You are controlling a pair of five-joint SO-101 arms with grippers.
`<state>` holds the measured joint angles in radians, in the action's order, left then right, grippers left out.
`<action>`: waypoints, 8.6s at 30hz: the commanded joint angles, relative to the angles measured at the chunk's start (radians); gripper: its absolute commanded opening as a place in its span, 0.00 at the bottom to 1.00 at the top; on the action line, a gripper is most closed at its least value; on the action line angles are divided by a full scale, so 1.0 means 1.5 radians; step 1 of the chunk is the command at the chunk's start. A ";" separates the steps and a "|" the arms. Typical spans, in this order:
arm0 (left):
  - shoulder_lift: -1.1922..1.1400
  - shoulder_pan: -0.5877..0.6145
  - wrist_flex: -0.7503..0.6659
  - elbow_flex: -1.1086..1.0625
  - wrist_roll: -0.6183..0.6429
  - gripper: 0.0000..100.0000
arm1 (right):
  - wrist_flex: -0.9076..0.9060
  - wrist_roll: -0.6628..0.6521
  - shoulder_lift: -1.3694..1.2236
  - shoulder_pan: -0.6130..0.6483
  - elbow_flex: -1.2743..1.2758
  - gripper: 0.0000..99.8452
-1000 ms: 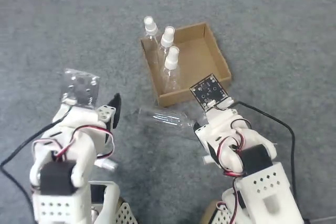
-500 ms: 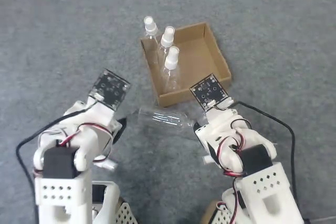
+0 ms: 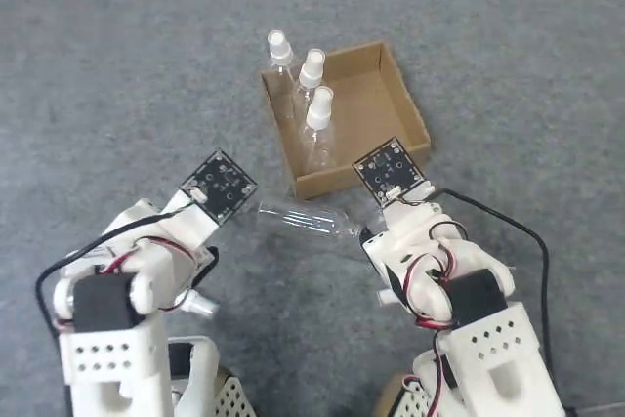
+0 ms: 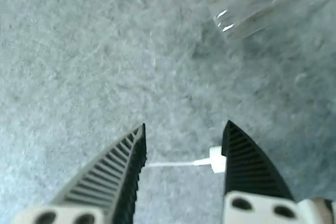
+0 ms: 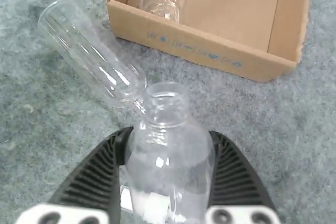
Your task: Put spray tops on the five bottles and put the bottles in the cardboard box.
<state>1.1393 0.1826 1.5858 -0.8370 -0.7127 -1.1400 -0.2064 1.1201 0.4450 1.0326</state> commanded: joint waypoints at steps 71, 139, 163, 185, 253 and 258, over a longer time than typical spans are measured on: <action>-0.315 0.072 -0.247 -0.181 -0.197 0.17 | 0.010 -0.001 0.021 -0.003 -0.005 0.07; -0.621 0.071 -0.262 -0.039 -0.226 0.20 | 0.007 -0.024 0.019 -0.003 -0.005 0.07; -0.623 -0.008 -0.322 -0.073 -0.091 0.10 | 0.007 -0.024 0.018 -0.003 -0.005 0.07; -0.620 -0.007 -0.183 0.032 -0.089 0.01 | 0.006 -0.024 0.019 -0.003 -0.005 0.07; -0.276 0.059 -0.020 0.167 -0.002 0.01 | 0.025 -0.019 0.023 0.003 0.012 0.07; -0.276 0.059 -0.023 0.167 -0.001 0.01 | 0.025 -0.019 0.023 0.003 0.012 0.07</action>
<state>0.6836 0.2746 1.5443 -0.6329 -0.7281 -1.1216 -0.2232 1.1201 0.4450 1.0664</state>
